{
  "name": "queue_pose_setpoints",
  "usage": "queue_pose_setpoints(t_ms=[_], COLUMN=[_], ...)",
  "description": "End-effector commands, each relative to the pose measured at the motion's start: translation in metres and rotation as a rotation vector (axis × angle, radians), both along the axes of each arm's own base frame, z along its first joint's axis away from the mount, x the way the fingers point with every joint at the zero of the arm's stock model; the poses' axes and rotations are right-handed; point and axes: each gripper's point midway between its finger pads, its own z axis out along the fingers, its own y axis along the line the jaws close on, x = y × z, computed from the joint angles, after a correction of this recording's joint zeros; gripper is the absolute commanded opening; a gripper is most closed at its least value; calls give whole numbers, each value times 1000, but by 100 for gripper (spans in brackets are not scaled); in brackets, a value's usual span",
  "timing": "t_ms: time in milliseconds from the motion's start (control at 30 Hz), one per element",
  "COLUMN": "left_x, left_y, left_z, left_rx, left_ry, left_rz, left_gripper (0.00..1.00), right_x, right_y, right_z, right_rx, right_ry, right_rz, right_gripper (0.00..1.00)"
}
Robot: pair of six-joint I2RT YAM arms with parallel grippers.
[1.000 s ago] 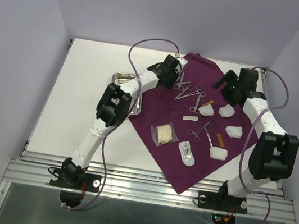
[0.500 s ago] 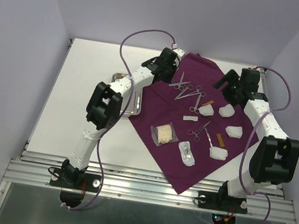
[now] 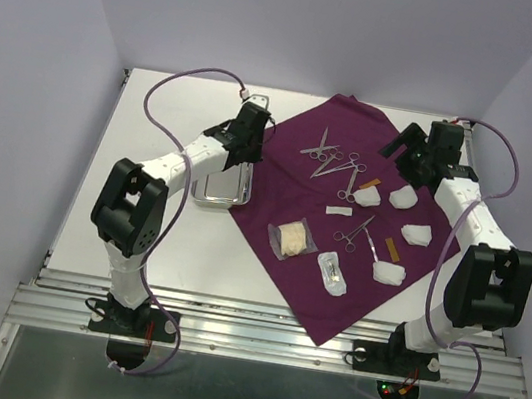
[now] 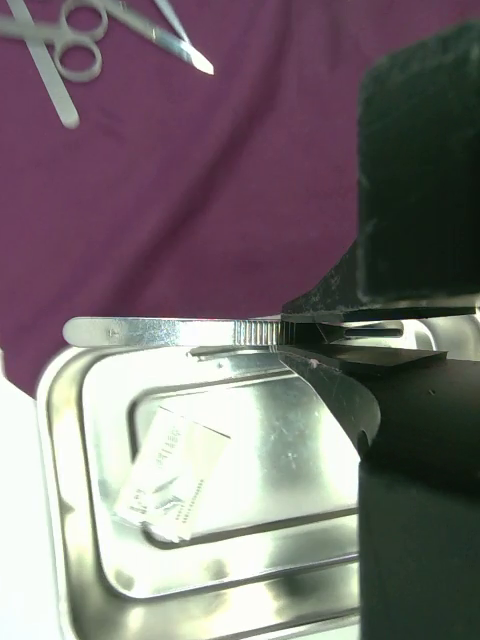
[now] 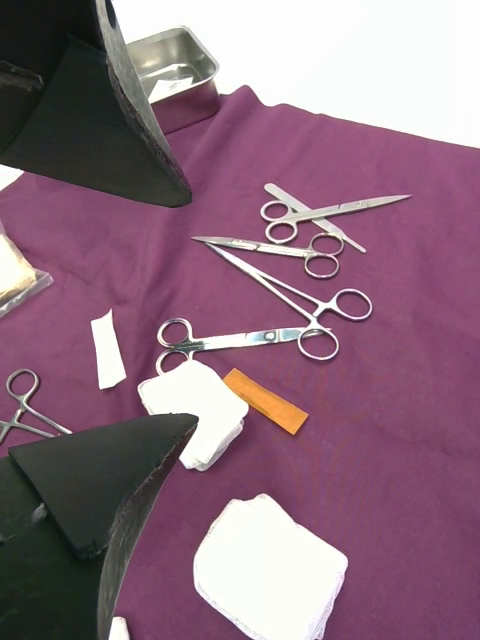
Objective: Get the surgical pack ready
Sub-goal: Place the medical item in the container.
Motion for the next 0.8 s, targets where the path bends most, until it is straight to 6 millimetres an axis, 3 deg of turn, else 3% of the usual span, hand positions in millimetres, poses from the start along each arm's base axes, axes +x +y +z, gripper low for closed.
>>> queue_pose_setpoints(t_ms=[0,200,400,500,533,600,767], left_x=[-2,-12,-15,-18,-20,-21,-19], left_y=[14,30,34,35,35,35,33], left_z=[-10,-43,-51,-54,-56,-52,-27], left_rx=[-44,-5,-5,-5,-12,-22,-56], left_ry=[-17,17,26,38,40,32,-14], left_rz=[100,164,195,200,209,212,208], left_gripper=[0,0,2,23,35,46,50], right_x=[-3,-3,-3,-2,-2,-2,-3], right_y=[-1,-2,-1,-1,0,0,0], right_z=[14,13,11,11,11,10,10], right_rx=[-2,-3,2,4,5,5,7], right_ry=[-40,-37,-32,-32,-32,-29,-31], right_rz=[10,7,8,8,9,9,9], right_gripper=[89,89,89,89,89,89,89])
